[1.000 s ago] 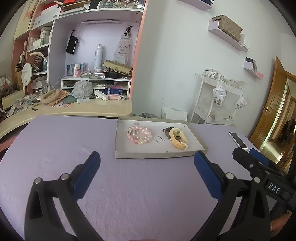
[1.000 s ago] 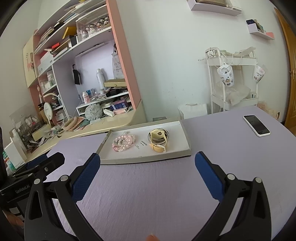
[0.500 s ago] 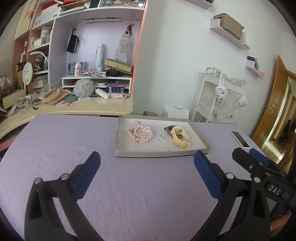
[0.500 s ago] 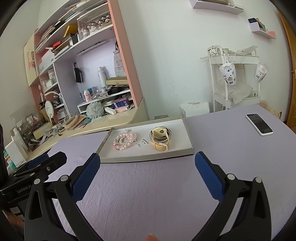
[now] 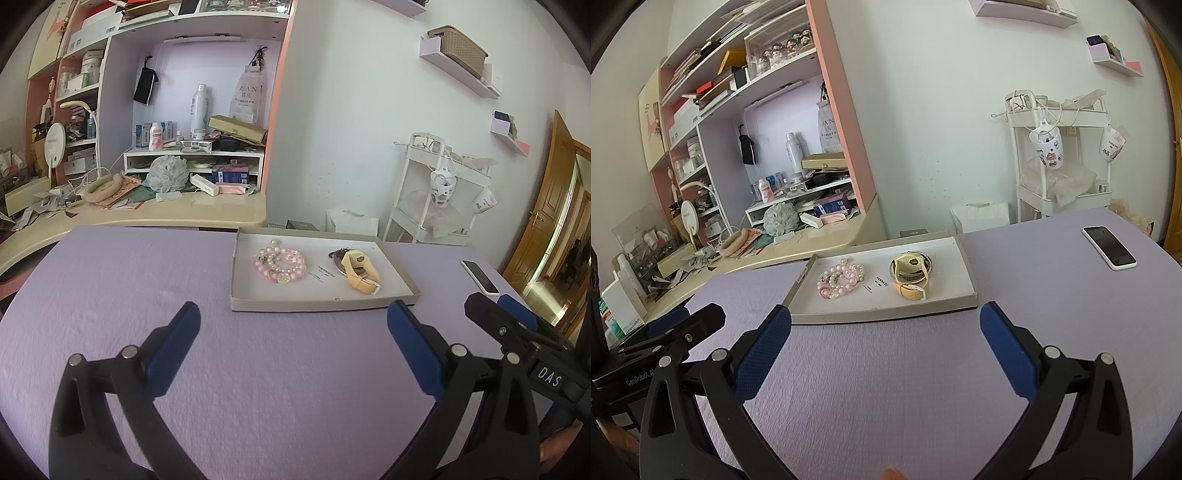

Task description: Organize jewelry

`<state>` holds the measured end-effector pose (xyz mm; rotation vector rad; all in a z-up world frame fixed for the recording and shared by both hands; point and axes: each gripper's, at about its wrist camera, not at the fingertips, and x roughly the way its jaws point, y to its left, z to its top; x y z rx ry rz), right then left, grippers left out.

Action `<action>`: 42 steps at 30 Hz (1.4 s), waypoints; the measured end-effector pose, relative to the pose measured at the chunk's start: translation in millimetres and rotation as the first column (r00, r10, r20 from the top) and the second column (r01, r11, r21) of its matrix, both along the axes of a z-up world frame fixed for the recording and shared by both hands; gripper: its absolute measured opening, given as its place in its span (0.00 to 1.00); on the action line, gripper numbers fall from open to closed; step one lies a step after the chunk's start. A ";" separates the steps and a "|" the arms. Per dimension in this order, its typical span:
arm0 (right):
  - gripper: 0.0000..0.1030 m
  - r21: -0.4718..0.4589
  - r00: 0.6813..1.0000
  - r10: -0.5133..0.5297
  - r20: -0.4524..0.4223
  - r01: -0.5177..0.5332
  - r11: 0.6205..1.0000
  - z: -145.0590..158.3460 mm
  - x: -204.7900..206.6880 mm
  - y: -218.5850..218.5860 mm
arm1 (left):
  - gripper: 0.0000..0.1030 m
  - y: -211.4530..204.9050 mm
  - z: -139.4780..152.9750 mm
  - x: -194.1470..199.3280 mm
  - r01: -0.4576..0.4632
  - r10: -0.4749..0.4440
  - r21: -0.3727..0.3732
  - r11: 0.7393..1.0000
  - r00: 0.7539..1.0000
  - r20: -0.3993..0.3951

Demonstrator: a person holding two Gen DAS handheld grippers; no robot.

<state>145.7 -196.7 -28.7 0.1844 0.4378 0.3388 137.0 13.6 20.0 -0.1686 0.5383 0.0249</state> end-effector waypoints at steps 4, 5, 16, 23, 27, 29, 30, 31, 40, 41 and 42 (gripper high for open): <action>0.99 0.001 1.000 -0.002 0.004 0.002 1.000 0.5 -0.1 0.0 | 0.98 1.0 -1.1 0.7 -0.004 0.004 -0.005 1.000 1.000 0.000; 0.99 0.001 1.000 -0.004 0.005 0.004 1.000 0.6 -0.3 -0.1 | 0.98 1.5 -1.0 0.8 -0.006 0.006 -0.005 1.000 1.000 -0.001; 0.99 0.008 1.000 -0.006 0.004 0.006 1.000 1.0 0.0 -2.6 | 0.98 2.1 -0.9 0.1 -0.002 0.002 -0.007 1.000 1.000 0.001; 0.99 0.009 1.000 -0.005 0.003 0.005 1.000 1.0 -0.6 -2.8 | 0.98 2.6 0.0 -0.6 -0.004 0.004 -0.010 1.000 1.000 0.004; 0.99 0.008 1.000 -0.006 0.005 0.006 1.000 1.0 -0.5 -2.8 | 0.98 0.5 0.7 -1.5 -0.005 0.005 -0.005 1.000 1.000 0.005; 0.99 0.009 1.000 -0.006 0.005 0.006 1.000 1.1 -0.4 -2.9 | 0.98 0.1 1.5 -2.0 -0.005 0.005 -0.005 1.000 1.000 0.007; 0.99 0.009 1.000 -0.007 0.006 0.007 1.000 1.2 -0.7 -3.0 | 0.98 0.0 1.8 -2.2 -0.006 0.006 -0.006 1.000 1.000 0.009; 0.99 0.009 1.000 -0.007 0.008 0.007 1.000 1.3 -0.7 -3.0 | 0.98 0.5 2.0 -1.7 -0.005 0.005 -0.006 1.000 1.000 0.010; 0.99 0.011 1.000 -0.005 0.018 0.005 1.000 5.6 -3.0 -1.6 | 0.98 -2.9 6.2 -4.9 0.006 -0.005 -0.006 1.000 1.000 0.026; 0.99 0.011 1.000 -0.005 0.018 0.005 1.000 5.5 -3.0 -2.0 | 0.98 -3.2 6.2 -5.4 0.006 -0.006 -0.007 1.000 1.000 0.026; 0.99 0.011 1.000 -0.005 0.018 0.005 1.000 5.5 -2.8 -2.2 | 0.98 -3.4 6.3 -5.5 0.006 -0.006 -0.007 1.000 1.000 0.026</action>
